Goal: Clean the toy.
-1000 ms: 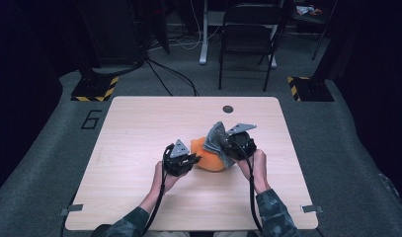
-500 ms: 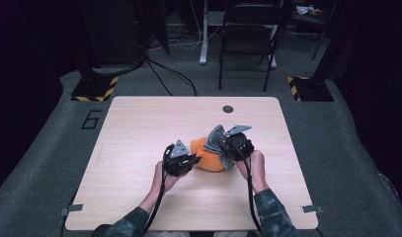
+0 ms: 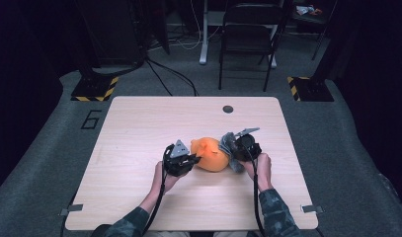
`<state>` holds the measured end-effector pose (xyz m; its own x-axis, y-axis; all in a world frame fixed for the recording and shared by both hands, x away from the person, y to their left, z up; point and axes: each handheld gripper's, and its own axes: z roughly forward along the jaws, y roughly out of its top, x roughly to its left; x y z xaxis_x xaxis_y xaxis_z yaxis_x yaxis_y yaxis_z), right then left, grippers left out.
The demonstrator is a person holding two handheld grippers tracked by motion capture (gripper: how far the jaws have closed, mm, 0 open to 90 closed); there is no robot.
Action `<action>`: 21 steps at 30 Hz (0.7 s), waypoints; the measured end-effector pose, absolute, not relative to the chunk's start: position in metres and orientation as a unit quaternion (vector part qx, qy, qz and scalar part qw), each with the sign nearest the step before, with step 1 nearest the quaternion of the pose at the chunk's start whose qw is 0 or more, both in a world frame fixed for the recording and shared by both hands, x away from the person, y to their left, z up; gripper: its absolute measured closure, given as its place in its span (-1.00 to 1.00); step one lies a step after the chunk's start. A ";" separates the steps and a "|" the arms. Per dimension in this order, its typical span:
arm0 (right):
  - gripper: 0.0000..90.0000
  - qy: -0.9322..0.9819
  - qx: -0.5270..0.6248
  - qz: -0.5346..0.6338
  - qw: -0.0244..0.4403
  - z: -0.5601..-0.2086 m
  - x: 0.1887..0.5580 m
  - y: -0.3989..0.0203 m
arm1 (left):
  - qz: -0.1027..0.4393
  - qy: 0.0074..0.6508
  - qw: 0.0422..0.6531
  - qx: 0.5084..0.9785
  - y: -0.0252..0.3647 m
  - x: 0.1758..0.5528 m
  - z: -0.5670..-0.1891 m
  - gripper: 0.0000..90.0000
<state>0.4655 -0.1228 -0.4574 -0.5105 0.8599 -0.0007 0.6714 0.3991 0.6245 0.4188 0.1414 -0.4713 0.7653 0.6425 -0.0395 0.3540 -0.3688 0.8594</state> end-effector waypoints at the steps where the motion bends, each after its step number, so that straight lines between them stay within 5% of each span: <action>1: 0.66 0.821 0.464 0.288 0.167 -0.458 0.466 -0.124 | 0.153 0.306 0.471 0.813 0.141 0.419 -0.471 0.83; 14: 0.66 0.820 0.402 0.354 0.203 -0.406 0.438 -0.099 | 0.155 0.305 0.472 0.812 0.142 0.419 -0.472 0.83; 21: 0.66 0.836 0.381 0.341 0.199 -0.412 0.439 -0.083 | 0.155 0.305 0.470 0.814 0.142 0.419 -0.472 0.83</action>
<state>0.4386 -0.0826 -0.4116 -0.6305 0.7728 -0.0729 0.5013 0.4771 0.7218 0.4189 0.1424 -0.4722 0.7664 0.6415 -0.0341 0.3496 -0.3718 0.8600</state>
